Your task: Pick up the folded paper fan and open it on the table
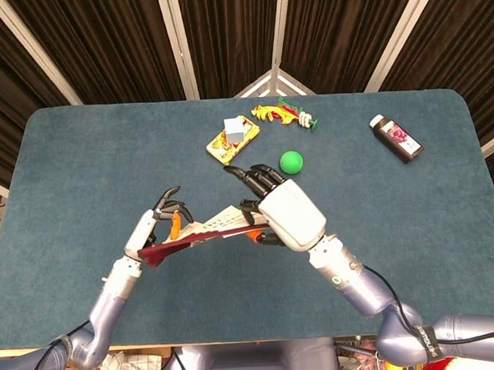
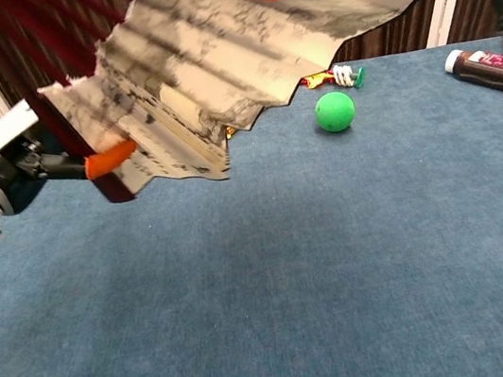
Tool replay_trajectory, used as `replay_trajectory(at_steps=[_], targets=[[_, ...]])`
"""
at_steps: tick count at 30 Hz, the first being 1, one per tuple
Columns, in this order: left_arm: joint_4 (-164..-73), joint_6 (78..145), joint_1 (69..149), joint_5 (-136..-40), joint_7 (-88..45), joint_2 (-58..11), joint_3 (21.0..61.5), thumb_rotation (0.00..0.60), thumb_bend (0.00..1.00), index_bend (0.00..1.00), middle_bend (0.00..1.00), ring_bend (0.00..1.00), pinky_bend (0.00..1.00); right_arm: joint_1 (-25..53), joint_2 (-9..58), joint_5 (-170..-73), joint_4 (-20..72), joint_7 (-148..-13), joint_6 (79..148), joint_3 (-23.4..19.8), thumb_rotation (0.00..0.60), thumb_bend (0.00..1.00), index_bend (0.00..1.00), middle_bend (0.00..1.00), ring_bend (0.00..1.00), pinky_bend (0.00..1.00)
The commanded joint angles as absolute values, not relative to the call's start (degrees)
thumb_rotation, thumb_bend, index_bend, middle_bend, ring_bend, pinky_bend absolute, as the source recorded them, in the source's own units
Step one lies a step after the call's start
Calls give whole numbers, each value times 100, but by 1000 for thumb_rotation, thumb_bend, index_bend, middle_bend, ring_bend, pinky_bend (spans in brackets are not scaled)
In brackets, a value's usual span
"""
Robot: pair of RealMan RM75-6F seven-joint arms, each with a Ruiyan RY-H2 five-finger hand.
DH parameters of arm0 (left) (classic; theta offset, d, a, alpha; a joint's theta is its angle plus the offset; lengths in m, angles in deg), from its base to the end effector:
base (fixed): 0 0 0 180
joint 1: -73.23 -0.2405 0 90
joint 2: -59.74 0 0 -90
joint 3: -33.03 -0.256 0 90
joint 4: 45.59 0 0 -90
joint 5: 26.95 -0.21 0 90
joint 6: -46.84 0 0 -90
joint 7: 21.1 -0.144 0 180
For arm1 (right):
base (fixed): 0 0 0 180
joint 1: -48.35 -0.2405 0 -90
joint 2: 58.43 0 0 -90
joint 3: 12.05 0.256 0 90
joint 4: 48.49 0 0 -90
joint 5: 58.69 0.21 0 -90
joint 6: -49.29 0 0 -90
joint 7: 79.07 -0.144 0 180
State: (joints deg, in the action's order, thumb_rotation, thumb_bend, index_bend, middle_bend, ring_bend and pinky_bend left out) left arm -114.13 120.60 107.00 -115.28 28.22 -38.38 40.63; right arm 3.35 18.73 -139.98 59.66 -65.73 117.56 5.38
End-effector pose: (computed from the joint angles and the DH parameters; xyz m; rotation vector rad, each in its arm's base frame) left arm -0.1712 0.3161 -0.0181 -1.4095 -1.6467 -1.8371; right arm -0.0219 -0.3090 0.0834 1.8371 -0.6875 1.5901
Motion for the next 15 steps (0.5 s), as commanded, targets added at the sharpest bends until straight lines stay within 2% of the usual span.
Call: replay_trajectory(at_steps=[1,11,15], targets=[[-11310,12200,10680,-11601,2719,-3783,4084,600,461,836,459,60,219,415,1805,-13961,5887,-6754,11824,565,600,391,920,137,240,199],[-10518,12877,10655,-11811,1853,-4111,4197,600,453,836,450,60,219,555,1662,-14062,5604,-7067,11941,537,600,393,920,137,240,199],[-10412,12966,10655,-11815,1957,-4167,4204,600,453,835,445,60,219,604,1645,-14057,5476,-7160,11976,524,600,395,920,137,240,199]])
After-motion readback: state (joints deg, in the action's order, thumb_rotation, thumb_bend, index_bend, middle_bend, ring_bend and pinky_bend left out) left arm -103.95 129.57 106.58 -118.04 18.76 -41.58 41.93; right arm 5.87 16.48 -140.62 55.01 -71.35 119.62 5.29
